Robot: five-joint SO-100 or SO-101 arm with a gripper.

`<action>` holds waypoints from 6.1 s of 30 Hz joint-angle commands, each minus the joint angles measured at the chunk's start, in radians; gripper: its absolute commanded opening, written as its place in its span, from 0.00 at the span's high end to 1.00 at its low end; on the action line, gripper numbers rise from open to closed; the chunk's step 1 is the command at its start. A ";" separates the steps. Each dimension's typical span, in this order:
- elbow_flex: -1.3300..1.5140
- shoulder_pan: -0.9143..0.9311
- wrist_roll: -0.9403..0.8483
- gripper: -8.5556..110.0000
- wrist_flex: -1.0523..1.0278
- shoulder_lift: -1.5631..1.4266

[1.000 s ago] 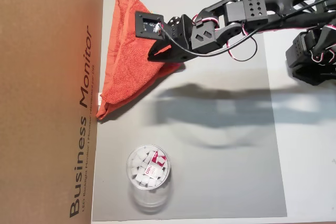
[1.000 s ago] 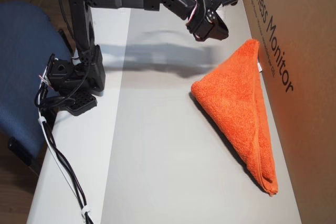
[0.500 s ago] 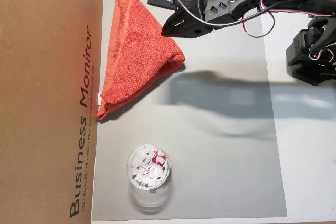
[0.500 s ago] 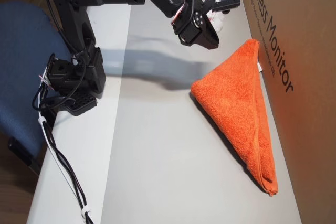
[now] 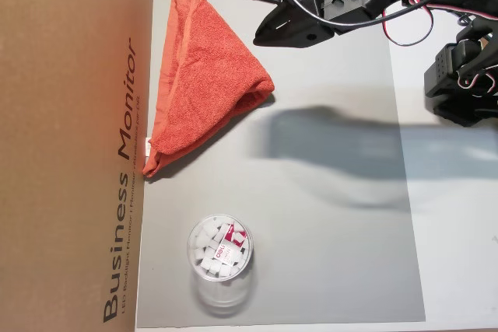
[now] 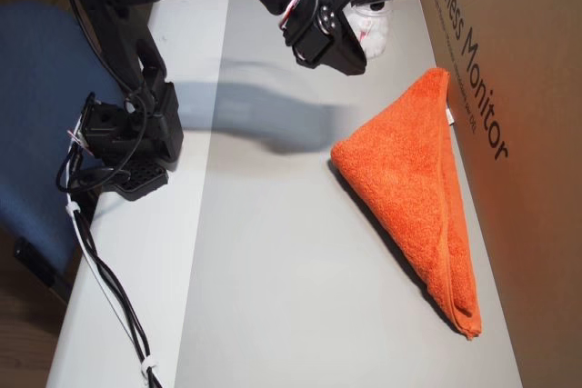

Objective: Fold the blanket.

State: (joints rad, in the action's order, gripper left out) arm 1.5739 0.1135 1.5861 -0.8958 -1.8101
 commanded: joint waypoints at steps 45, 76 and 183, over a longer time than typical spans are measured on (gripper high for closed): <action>0.870 0.118 -0.021 0.93 0.002 -0.977; 1.330 0.071 -0.025 0.93 0.015 -1.425; 1.560 -0.063 -0.020 0.93 -0.419 -1.585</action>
State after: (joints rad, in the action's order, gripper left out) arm 3.1263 0.0460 1.5708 -1.3131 -3.3870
